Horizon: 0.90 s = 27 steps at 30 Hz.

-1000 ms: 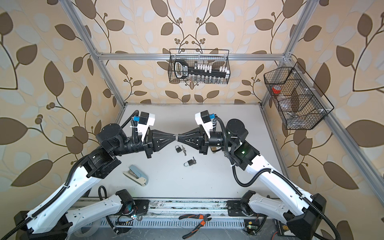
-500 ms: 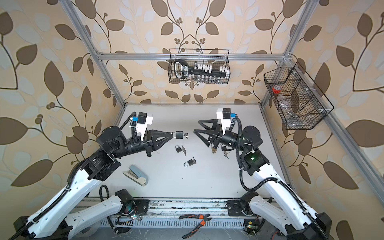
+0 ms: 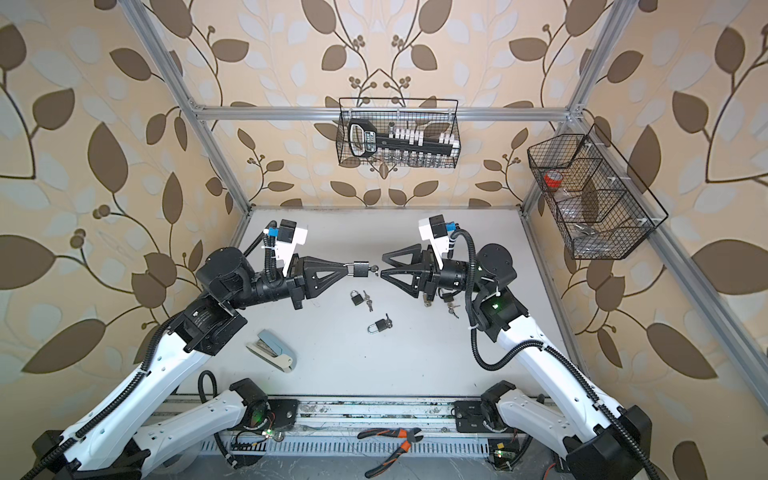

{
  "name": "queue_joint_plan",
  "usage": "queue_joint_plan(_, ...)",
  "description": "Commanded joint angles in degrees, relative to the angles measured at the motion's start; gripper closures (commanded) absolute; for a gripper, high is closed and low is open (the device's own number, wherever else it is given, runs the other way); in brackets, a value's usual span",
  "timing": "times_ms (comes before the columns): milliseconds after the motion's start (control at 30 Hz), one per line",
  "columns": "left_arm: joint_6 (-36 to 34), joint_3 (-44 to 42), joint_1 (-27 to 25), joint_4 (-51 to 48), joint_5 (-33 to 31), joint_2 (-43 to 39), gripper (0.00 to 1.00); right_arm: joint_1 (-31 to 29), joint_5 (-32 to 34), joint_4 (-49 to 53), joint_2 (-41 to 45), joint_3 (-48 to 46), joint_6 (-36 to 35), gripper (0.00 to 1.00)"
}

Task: Lock with the key

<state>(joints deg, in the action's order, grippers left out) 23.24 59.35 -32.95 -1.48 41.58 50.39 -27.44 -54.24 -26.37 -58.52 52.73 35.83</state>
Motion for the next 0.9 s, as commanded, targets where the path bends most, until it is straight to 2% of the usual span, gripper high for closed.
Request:
queue_joint_plan(0,1.26,1.31,0.14,4.72,3.10,-0.28,1.00,-0.84,-1.45,-2.63,-0.80,1.83,1.61,0.48)
queue_joint_plan(167,1.47,1.38,0.14,5.16,3.76,-0.07,1.00,-2.74,-1.70,-2.02,-1.83,2.52,0.90,0.56)
queue_joint_plan(300,1.59,1.40,0.06,5.50,4.53,0.12,1.00,-2.83,-1.33,-1.86,-1.96,2.56,0.90,0.59)
queue_joint_plan(567,1.61,1.12,0.06,5.43,4.47,-0.16,1.00,-2.98,-1.28,-1.68,-1.94,2.84,0.93,0.80)
queue_joint_plan(800,1.43,0.94,0.01,5.34,3.87,-1.00,1.00,-3.15,-0.87,-1.23,-1.77,2.20,0.64,0.83)
queue_joint_plan(867,1.33,0.89,0.05,5.33,3.68,-1.08,1.00,-3.30,-0.85,-1.22,-1.70,1.99,0.69,0.87)
